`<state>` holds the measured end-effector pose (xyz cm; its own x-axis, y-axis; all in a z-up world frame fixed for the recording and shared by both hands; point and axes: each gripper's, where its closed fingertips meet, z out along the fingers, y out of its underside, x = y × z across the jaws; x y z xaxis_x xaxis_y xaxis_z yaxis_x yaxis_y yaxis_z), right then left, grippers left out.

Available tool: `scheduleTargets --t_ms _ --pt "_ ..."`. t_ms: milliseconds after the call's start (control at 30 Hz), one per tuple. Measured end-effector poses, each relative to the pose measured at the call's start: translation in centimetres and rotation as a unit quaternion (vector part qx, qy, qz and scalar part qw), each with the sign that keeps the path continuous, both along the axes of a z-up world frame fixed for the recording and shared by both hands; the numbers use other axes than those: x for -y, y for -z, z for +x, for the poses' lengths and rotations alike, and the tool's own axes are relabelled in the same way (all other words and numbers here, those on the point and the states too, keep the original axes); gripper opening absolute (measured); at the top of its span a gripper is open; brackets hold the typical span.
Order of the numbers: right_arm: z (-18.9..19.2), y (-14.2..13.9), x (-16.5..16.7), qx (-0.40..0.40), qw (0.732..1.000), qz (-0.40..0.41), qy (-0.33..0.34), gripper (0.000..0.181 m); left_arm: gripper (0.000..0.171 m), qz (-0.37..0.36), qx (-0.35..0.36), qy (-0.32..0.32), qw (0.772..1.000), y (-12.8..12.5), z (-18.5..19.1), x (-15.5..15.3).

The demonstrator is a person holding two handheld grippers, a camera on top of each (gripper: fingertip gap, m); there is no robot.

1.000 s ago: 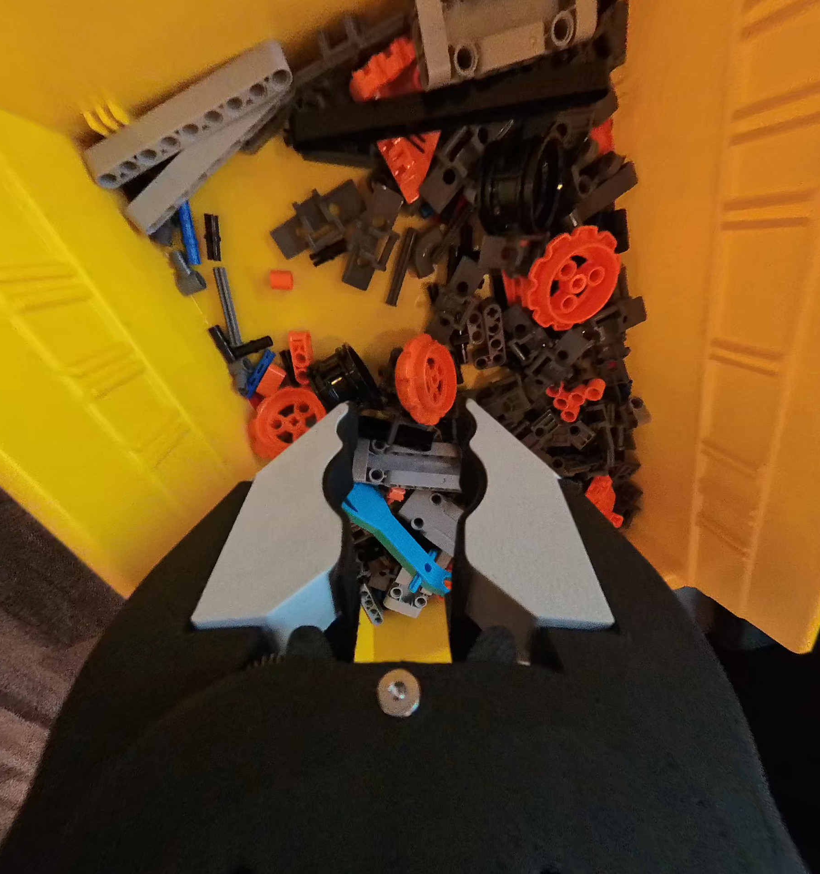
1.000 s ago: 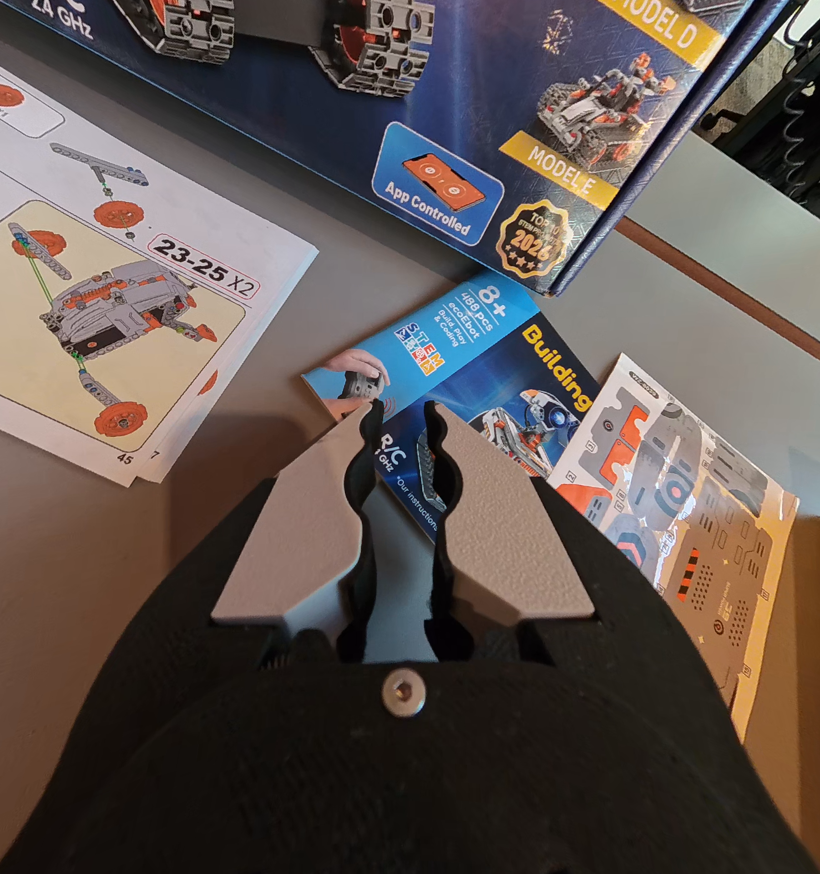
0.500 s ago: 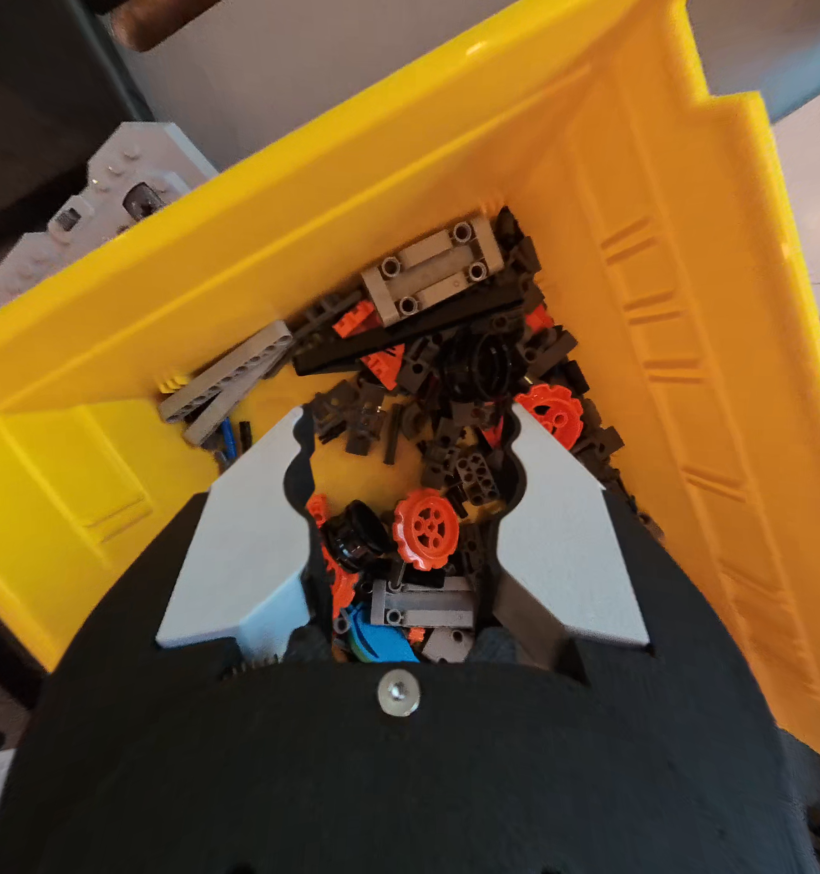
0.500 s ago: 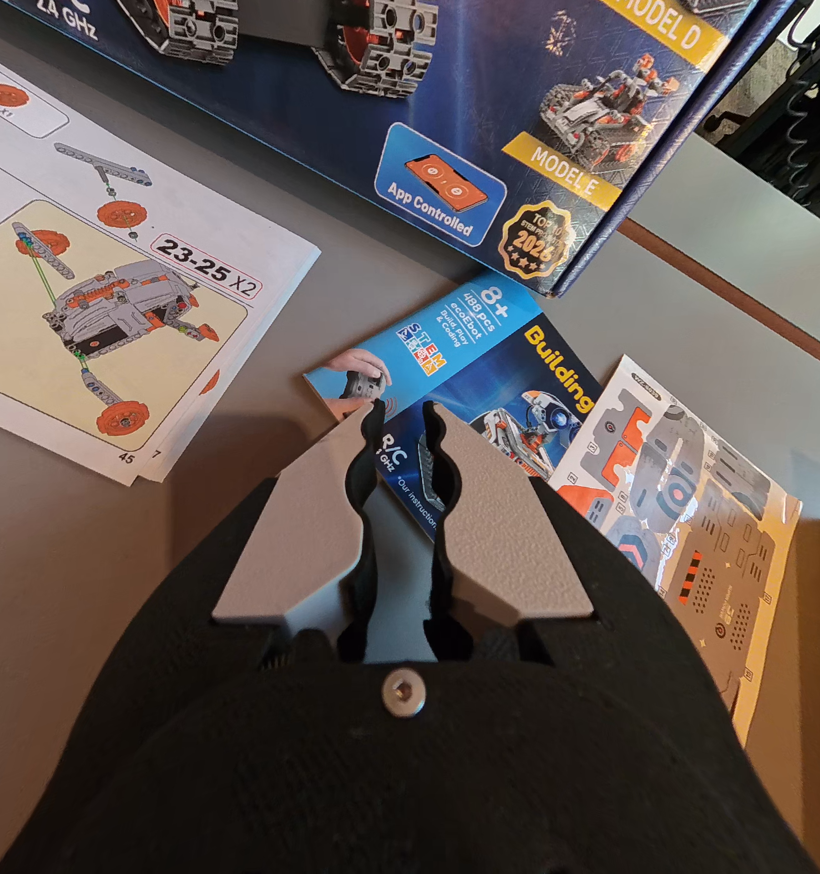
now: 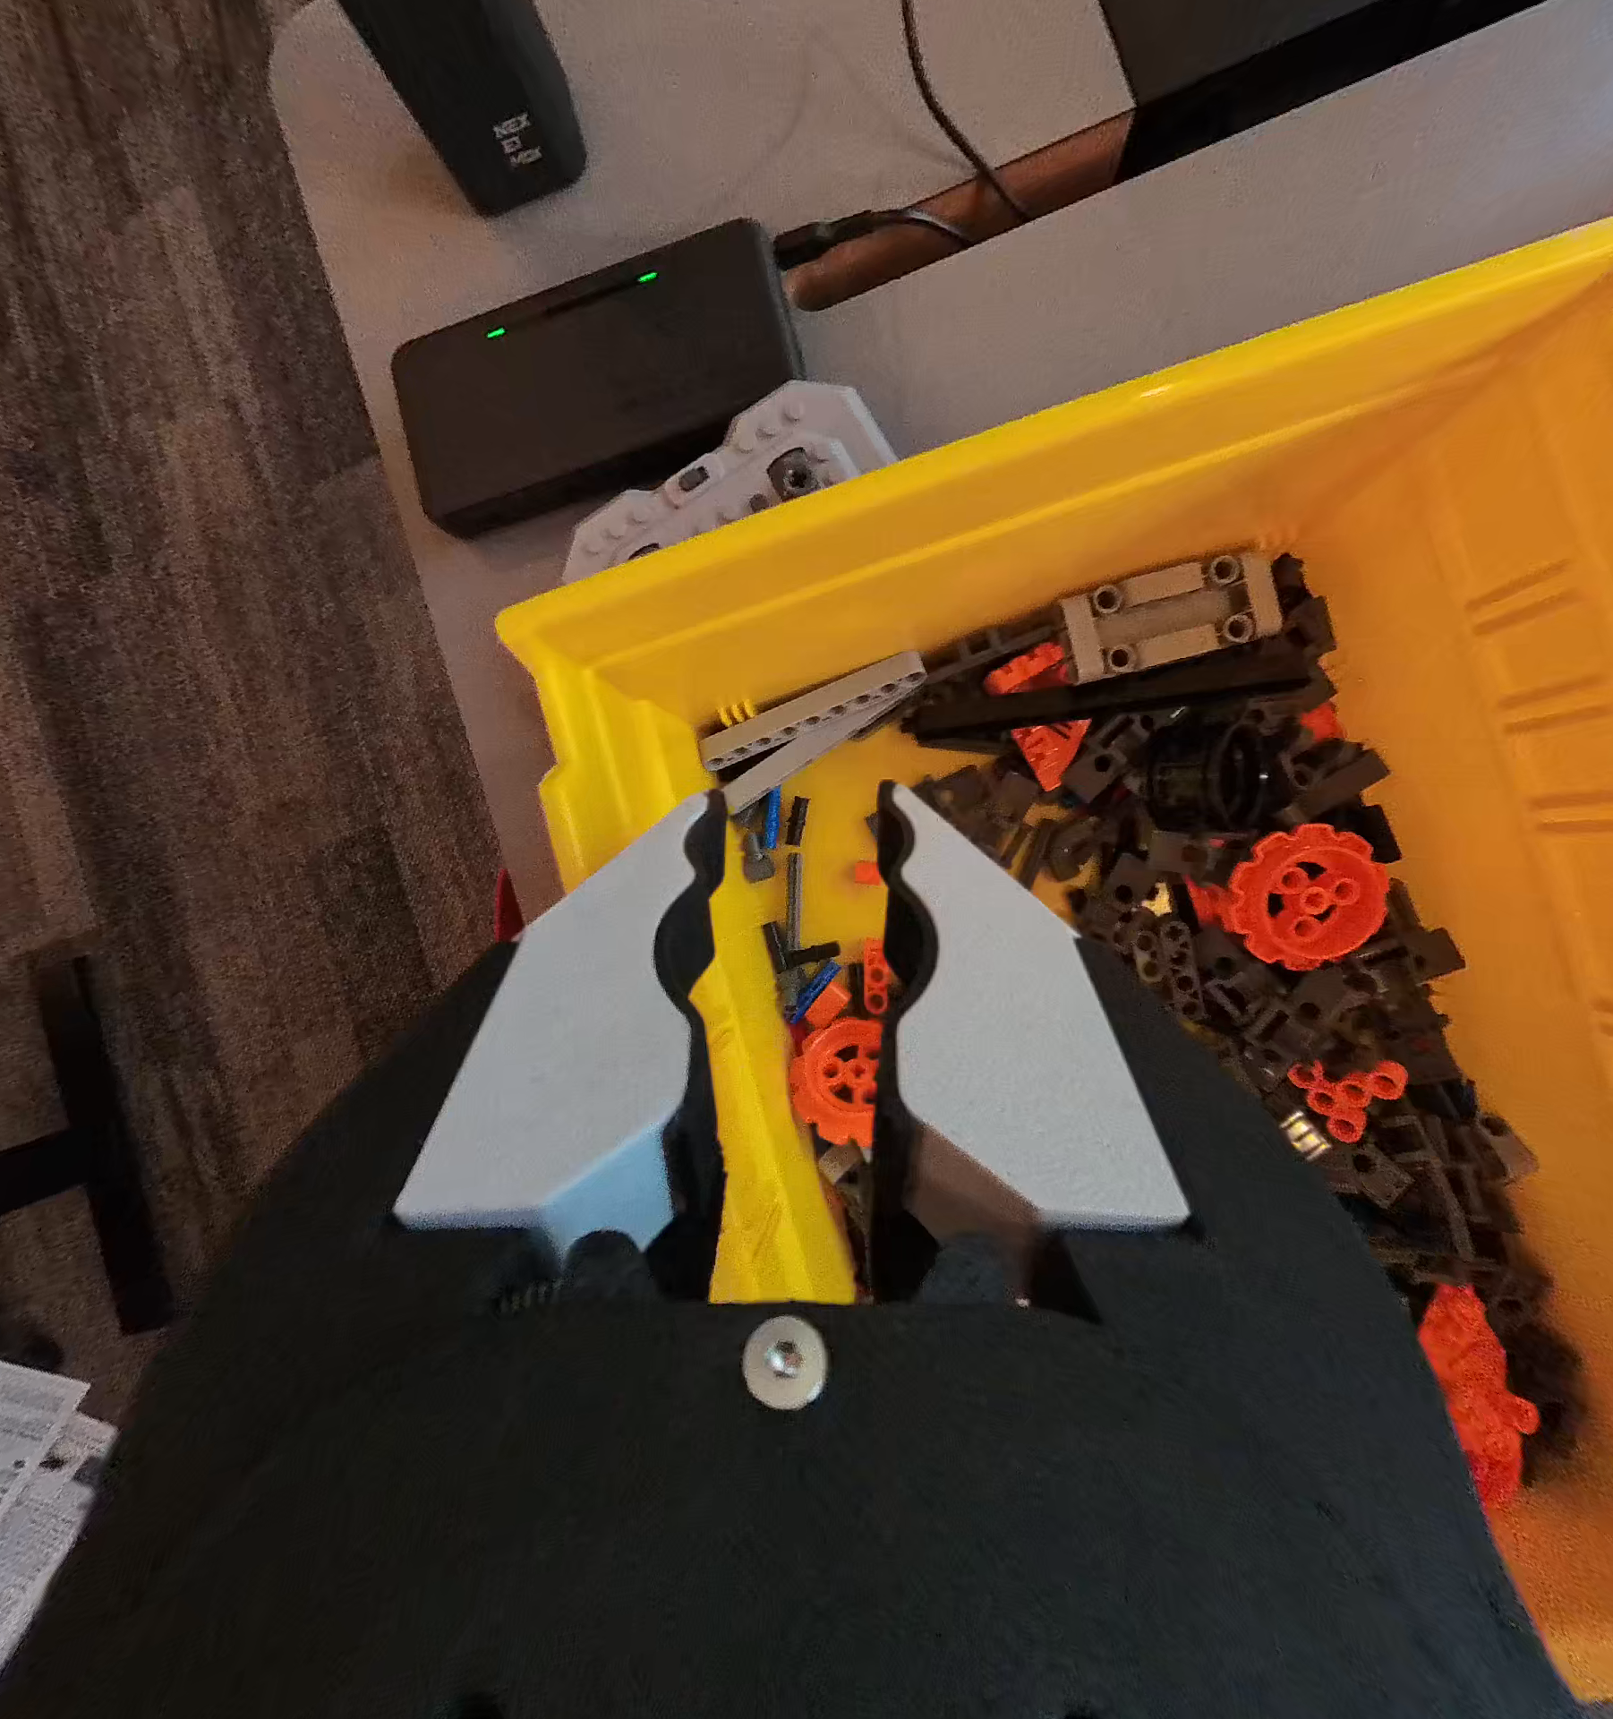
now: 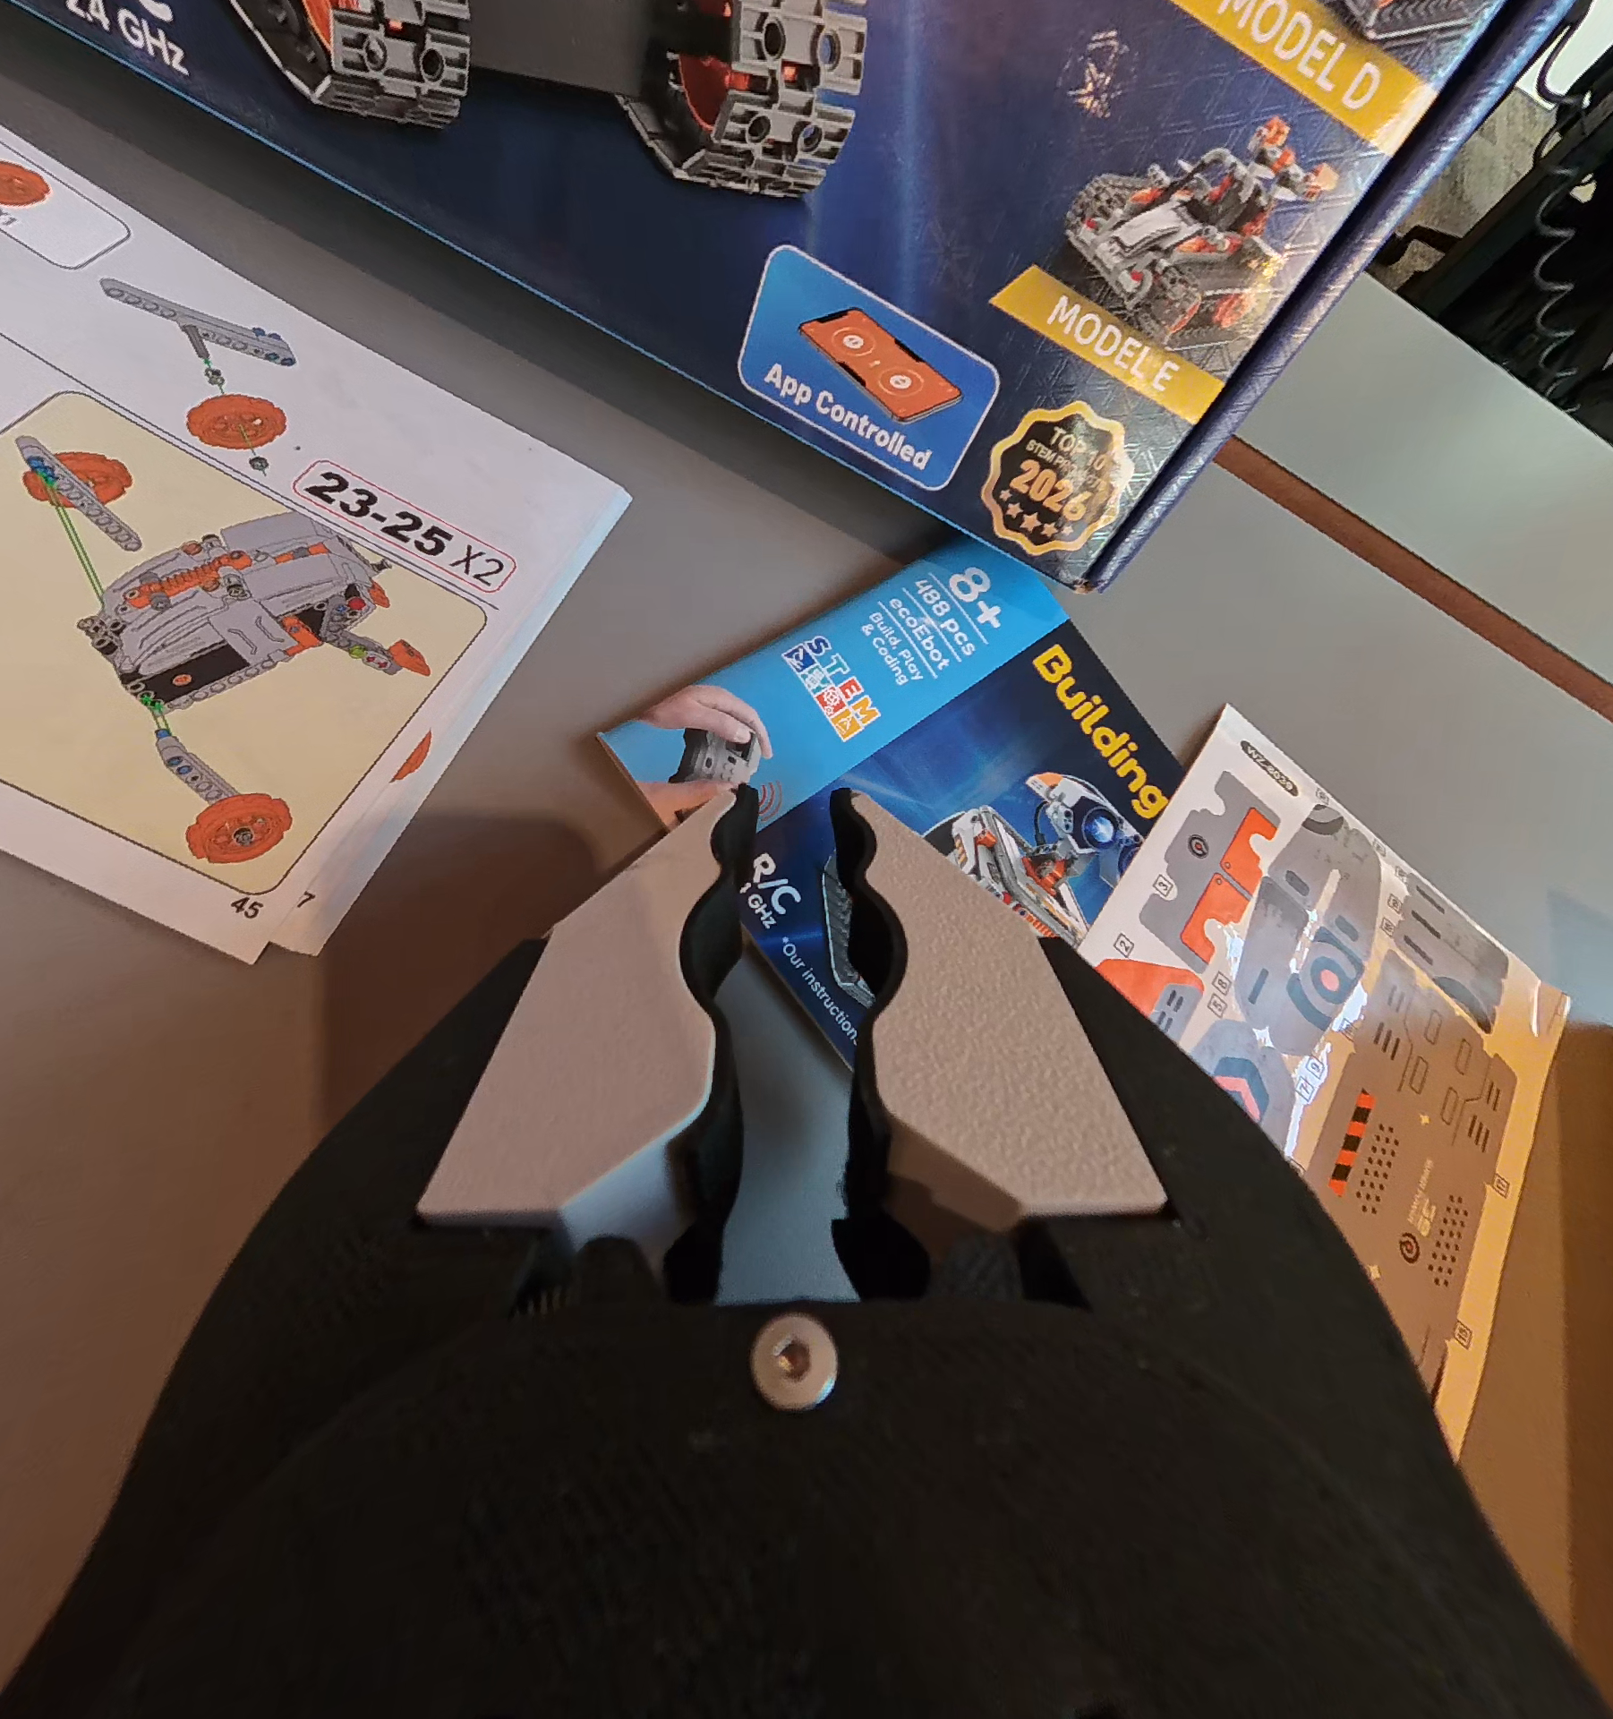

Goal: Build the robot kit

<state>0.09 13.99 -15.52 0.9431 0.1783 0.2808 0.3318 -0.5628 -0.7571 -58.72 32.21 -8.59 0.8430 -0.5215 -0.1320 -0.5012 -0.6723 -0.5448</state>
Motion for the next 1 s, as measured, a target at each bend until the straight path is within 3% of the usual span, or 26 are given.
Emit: scheduleTargets --t_ms 167,533,833,1000 --pt "0.0 0.0 0.0 0.0 1.0 0.0 0.0 0.015 0.022 0.006 -0.023 0.005 1.0 0.5 -0.5 -0.3" --pt "0.0 0.0 0.0 -0.002 1.0 0.0 0.0 0.015 0.022 -0.02 -0.07 0.076 0.994 2.4 1.7 0.9" --pt "0.0 0.0 0.0 -0.002 1.0 -0.001 0.0 0.015 0.023 -0.082 -0.124 0.06 0.987 4.0 -0.5 2.6" --pt "0.0 0.0 0.0 -0.001 1.0 -0.001 0.0 0.015 0.025 -0.075 -0.149 0.048 0.985 4.5 -1.0 1.8"
